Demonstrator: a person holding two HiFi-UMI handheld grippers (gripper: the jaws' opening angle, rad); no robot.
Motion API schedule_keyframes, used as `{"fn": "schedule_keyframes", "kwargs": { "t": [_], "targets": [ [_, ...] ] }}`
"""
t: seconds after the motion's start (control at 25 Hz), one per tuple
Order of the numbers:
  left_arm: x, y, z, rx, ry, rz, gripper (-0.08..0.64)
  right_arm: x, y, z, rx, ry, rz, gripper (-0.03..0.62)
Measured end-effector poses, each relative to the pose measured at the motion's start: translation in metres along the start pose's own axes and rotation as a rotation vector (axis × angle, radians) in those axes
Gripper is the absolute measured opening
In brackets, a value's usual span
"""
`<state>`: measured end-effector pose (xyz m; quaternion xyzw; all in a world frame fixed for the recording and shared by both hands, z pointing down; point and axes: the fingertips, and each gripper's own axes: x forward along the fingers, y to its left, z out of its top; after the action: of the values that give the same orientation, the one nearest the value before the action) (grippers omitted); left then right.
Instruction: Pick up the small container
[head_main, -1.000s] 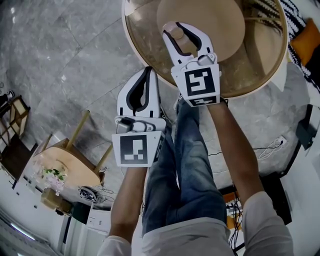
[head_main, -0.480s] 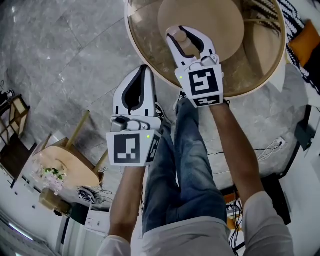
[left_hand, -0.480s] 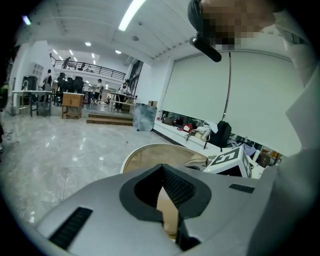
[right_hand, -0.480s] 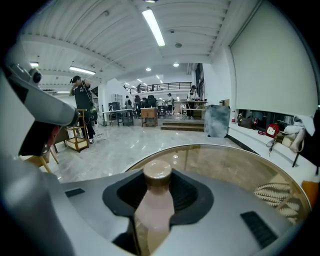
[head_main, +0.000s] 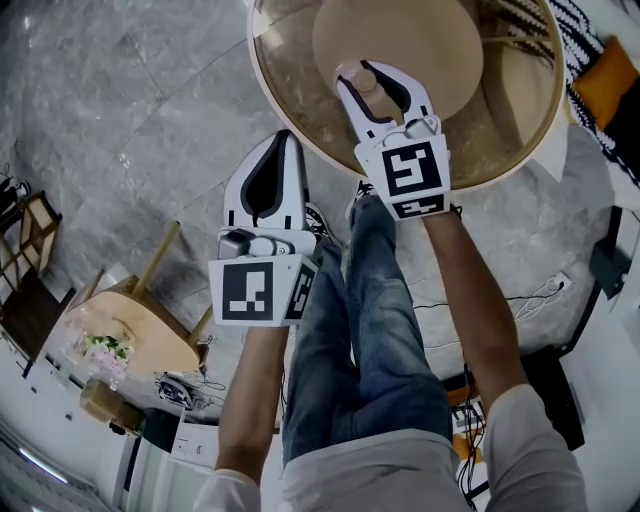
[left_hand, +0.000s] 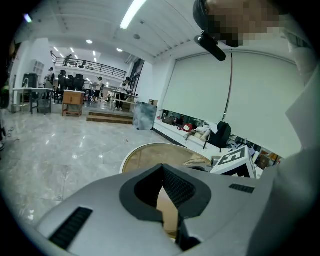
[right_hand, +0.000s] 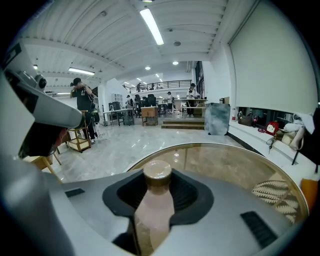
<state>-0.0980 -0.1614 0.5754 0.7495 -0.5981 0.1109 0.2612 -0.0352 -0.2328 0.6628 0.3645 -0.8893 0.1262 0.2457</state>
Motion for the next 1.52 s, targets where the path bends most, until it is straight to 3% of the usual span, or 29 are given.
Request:
{"fn": "schedule_keyframes", "kwargs": {
  "t": [0.64, 1.52],
  "targets": [
    [-0.013, -0.001, 0.016, 0.007, -0.017, 0.009, 0.015, -0.031, 0.005, 0.026, 0.021, -0.028, 0.018, 0.14],
    [-0.023, -0.023, 0.067, 0.036, -0.05, -0.029, 0.015, -0.077, -0.003, 0.079, 0.058, -0.048, 0.003, 0.14]
  ]
}}
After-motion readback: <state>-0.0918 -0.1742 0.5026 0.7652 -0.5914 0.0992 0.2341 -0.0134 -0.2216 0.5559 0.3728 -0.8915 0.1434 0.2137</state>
